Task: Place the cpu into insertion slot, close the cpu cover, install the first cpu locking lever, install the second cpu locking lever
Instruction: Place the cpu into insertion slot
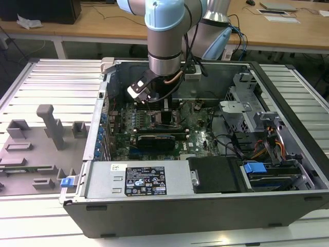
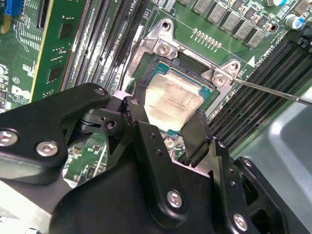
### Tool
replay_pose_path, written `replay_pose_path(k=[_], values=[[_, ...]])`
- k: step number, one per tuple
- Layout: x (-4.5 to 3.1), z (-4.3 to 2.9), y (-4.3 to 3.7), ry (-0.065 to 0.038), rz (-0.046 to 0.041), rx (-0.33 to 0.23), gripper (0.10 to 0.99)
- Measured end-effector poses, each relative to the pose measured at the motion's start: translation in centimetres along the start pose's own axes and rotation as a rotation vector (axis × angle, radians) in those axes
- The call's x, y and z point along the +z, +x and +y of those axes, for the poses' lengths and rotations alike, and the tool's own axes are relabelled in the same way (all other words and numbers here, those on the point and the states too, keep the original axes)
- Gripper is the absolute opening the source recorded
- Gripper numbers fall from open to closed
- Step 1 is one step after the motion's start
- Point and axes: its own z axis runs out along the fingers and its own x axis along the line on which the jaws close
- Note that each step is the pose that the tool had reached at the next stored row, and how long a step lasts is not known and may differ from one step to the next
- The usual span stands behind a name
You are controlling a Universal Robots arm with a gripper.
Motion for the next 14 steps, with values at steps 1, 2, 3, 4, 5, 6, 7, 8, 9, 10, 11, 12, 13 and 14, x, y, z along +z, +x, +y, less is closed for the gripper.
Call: replay_pose_path(k=[1, 2, 3, 4, 5, 6, 7, 8, 9, 10, 11, 12, 13, 14], values=[[-0.06, 0.01, 0.00, 0.000, 0.0002, 0.000, 0.541], [-0.13, 0.01, 0.00, 0.000, 0.0000, 0.000, 0.541], [-0.19, 0.01, 0.00, 0.000, -0.0002, 0.000, 0.541], [-0.19, 0.02, 0.00, 0.000, 0.0000, 0.000, 0.541], [-0.19, 0.02, 0.00, 0.000, 0.0000, 0.000, 0.541], [-0.20, 0.02, 0.00, 0.000, 0.0003, -0.004, 0.541], [-0.19, 0.03, 0.00, 0.000, 0.0008, -0.012, 0.541], [-0.19, 0.03, 0.00, 0.000, 0.0011, -0.015, 0.541], [-0.17, 0.04, 0.00, 0.000, 0.0015, -0.020, 0.541], [-0.16, 0.05, 0.00, 0.001, 0.0015, -0.022, 0.541], [-0.14, 0.04, 0.00, 0.001, 0.0016, -0.023, 0.541], [-0.06, 0.04, 0.00, 0.001, 0.0016, -0.023, 0.541], [-0.05, 0.04, -0.01, 0.001, 0.0015, -0.023, 0.541], [-0.05, 0.04, -0.01, 0.001, 0.0015, -0.023, 0.541]])
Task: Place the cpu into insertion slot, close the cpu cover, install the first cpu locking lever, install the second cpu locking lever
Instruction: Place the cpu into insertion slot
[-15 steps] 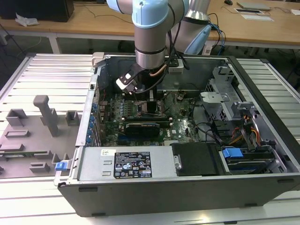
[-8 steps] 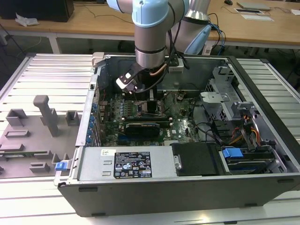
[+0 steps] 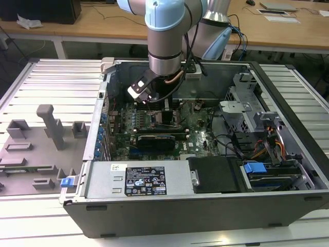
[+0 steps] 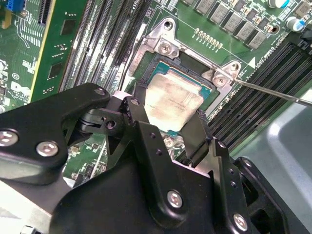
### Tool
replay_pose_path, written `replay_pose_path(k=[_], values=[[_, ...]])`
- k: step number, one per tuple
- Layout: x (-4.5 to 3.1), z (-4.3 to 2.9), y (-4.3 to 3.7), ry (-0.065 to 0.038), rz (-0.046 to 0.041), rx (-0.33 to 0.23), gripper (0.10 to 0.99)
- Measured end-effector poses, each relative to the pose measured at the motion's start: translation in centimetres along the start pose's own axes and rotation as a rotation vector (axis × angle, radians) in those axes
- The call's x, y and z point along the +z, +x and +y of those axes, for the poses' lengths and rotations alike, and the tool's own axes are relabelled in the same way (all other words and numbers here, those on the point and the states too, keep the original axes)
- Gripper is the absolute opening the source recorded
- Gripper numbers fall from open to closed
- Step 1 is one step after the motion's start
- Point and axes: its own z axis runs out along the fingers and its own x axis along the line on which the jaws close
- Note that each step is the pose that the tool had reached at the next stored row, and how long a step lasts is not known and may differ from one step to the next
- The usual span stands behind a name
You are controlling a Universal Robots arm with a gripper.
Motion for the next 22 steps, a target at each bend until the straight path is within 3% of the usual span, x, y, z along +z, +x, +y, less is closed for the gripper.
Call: replay_pose_path(k=[7, 8, 11, 17, 22], values=[[0.04, 0.00, 0.01, 0.000, 0.0005, 0.000, 0.553], [0.04, 0.00, 0.01, 0.000, 0.0004, 0.000, 0.616], [0.02, 0.00, 0.00, 0.000, 0.0002, 0.000, 0.616], [-0.78, 0.07, 0.02, 0.000, 0.0003, 0.000, 0.616], [-0.87, 0.08, 0.02, 0.000, 0.0004, 0.000, 0.616]])
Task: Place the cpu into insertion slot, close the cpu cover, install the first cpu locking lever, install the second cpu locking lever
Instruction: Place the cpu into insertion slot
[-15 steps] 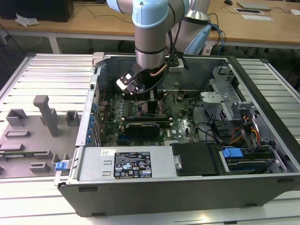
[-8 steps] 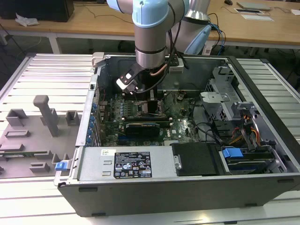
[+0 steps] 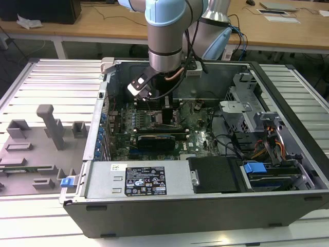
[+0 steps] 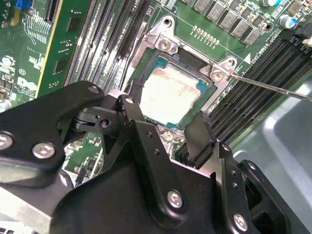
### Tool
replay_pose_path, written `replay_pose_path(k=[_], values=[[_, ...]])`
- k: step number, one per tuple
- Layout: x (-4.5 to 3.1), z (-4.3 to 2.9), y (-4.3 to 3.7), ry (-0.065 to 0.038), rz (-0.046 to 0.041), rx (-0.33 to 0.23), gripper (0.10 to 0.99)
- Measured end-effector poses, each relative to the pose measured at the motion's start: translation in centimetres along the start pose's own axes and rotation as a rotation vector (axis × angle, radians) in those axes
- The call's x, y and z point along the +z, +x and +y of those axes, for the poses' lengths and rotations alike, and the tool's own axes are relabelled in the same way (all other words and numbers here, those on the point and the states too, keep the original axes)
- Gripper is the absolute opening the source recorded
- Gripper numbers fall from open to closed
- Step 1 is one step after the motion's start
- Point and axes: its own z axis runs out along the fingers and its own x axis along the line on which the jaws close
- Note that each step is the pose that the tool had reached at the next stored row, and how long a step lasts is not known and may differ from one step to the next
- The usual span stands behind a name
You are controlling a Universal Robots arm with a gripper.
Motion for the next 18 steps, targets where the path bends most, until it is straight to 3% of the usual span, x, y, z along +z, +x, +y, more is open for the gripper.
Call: replay_pose_path(k=[1, 5, 6, 10, 15, 18], values=[[-0.01, 0.00, 0.00, 0.000, 0.0000, 0.000, 0.604], [-0.02, 0.00, 0.00, 0.000, -0.0001, 0.000, 0.353], [-0.03, 0.00, 0.00, 0.000, -0.0001, 0.000, 0.353], [-0.04, 0.00, 0.00, 0.000, -0.0001, 0.000, 0.110], [-0.07, 0.00, 0.00, 0.000, -0.0001, 0.000, 0.106], [-1.21, 0.10, 0.02, 0.000, -0.0002, 0.000, 0.106]])
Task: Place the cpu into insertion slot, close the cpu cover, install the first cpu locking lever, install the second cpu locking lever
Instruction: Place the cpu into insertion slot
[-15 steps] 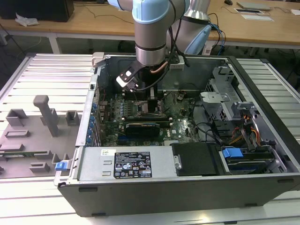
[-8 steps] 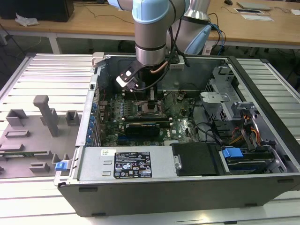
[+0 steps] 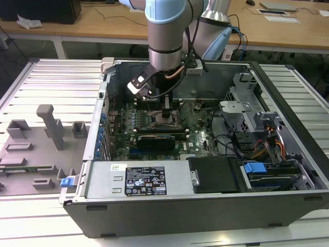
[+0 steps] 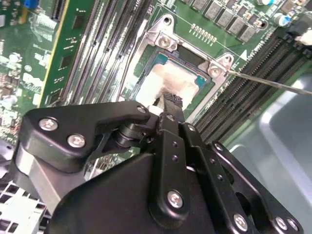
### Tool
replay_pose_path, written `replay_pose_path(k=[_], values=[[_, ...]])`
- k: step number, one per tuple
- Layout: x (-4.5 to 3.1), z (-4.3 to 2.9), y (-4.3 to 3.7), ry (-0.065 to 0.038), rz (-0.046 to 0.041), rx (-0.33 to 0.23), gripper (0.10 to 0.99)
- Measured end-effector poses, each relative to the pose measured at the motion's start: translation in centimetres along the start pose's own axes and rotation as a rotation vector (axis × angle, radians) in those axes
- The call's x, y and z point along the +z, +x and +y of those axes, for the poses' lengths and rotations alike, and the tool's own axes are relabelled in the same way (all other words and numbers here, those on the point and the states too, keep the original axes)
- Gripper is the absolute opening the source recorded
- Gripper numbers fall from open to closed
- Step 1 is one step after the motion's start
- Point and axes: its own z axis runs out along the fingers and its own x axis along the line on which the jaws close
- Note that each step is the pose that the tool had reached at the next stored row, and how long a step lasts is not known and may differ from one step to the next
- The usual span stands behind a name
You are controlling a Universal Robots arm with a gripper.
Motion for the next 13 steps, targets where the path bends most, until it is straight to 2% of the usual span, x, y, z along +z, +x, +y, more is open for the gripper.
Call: replay_pose_path(k=[2, 4, 8, 13], values=[[-0.68, 0.06, 0.01, 0.000, 0.0000, 0.000, 0.106], [-1.78, 0.15, 0.03, 0.000, 0.0001, 0.000, 0.106], [-3.35, 0.28, 0.06, -0.001, 0.0000, 0.000, 0.106], [-3.42, 0.29, 0.07, -0.001, 0.0001, 0.000, 0.106]])
